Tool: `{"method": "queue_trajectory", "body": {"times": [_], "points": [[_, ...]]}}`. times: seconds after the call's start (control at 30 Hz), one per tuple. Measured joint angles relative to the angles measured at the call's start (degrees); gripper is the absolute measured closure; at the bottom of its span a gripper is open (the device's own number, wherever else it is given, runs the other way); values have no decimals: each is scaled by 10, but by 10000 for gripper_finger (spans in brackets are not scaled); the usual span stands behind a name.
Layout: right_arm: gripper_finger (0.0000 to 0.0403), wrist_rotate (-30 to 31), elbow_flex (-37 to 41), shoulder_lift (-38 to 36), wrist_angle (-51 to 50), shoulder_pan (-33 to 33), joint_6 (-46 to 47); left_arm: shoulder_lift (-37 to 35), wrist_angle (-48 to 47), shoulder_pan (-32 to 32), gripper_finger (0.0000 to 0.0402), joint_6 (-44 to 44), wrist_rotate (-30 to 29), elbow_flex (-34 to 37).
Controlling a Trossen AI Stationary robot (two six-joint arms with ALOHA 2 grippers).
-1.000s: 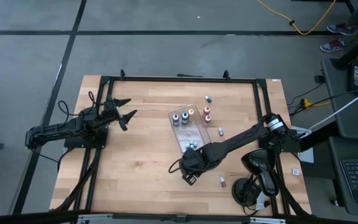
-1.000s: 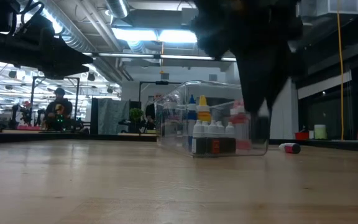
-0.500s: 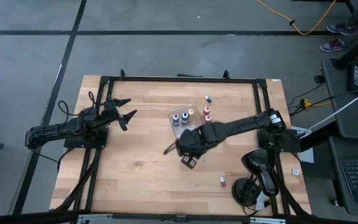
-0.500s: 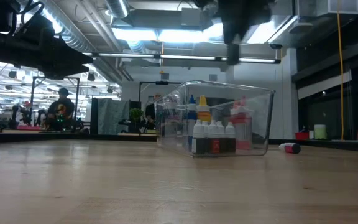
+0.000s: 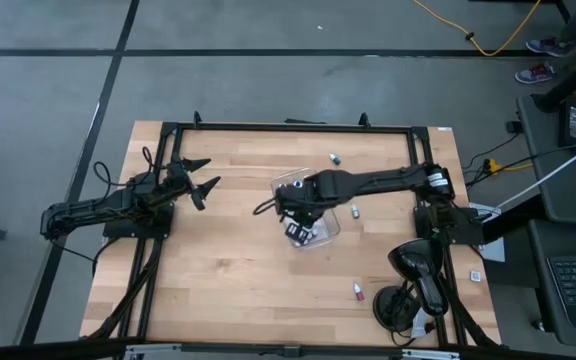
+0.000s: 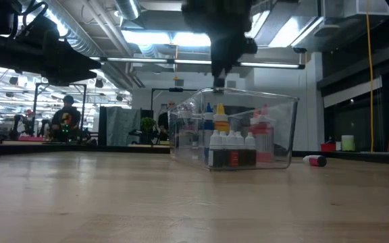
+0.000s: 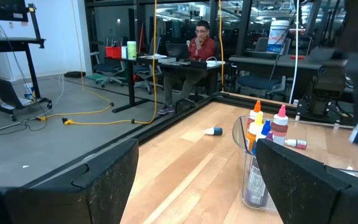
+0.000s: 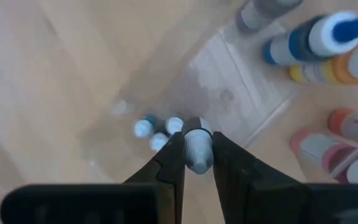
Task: Pick & Place food coloring
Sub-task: Put the small black food coloring bottle into the bottom of the bin
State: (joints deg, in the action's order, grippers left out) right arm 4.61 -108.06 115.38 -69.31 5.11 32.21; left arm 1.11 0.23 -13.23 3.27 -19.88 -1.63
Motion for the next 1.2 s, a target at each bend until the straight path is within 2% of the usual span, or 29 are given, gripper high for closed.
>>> {"method": "queue_trajectory", "body": {"times": [0.33, 0.57, 1.2], "points": [[333, -17, 123, 0, 109, -8, -43, 0, 0, 0, 82, 0, 0, 0], [332, -17, 171, 0, 157, -13, -60, 0, 0, 0, 82, 0, 0, 0], [332, -28, 177, 44, 194, -22, -104, 0, 0, 0, 82, 0, 0, 0]]}}
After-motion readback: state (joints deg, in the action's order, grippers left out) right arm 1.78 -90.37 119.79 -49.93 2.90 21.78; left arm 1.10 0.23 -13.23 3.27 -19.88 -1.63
